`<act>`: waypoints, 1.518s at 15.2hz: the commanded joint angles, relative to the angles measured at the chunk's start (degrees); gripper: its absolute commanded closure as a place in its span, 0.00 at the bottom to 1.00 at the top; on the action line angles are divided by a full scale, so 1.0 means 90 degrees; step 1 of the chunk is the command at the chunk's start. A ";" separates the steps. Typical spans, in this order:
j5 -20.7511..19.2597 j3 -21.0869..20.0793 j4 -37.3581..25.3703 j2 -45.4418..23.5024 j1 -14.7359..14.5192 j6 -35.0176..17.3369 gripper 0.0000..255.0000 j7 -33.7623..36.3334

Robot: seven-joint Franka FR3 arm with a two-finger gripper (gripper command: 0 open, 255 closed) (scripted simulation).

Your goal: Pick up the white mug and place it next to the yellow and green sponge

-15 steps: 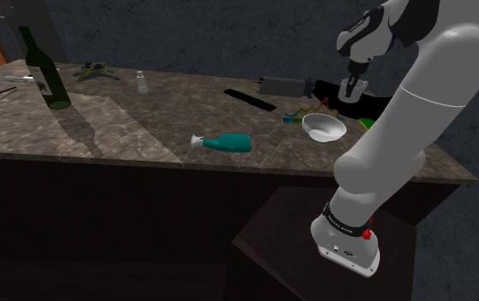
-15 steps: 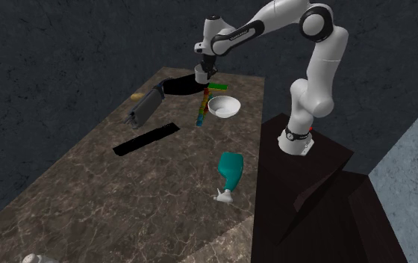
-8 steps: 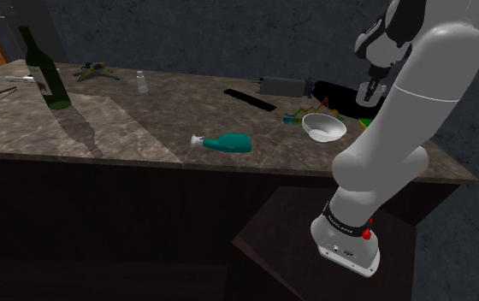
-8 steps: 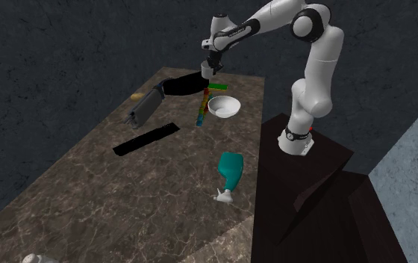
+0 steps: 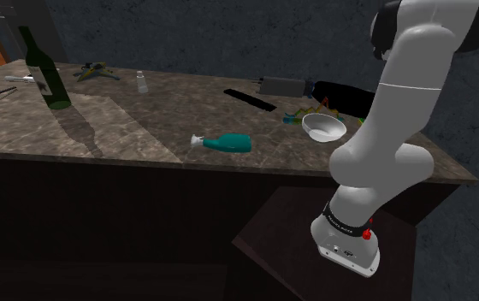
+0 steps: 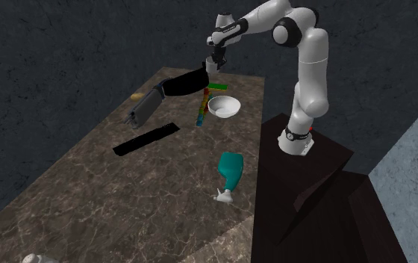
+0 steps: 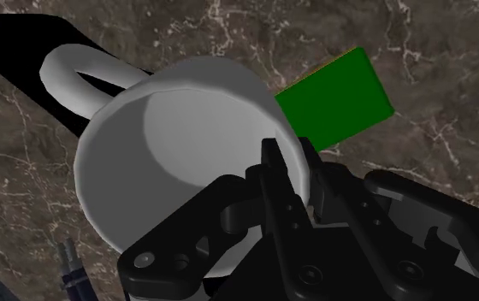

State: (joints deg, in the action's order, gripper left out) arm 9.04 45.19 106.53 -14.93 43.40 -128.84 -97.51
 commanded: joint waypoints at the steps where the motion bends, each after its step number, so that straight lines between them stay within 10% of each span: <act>1: 0.0344 -0.0036 -0.0259 -0.0309 0.0377 0.0030 1.00 -0.0469; 8: 0.1386 -0.0379 -0.1820 -0.1602 0.1925 0.0546 1.00 -0.1732; 23: 0.1833 -0.0717 -0.1267 -0.2105 0.2086 -0.0437 1.00 -0.2015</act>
State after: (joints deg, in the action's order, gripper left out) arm 25.17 39.01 94.90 -33.45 62.01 -132.14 -115.44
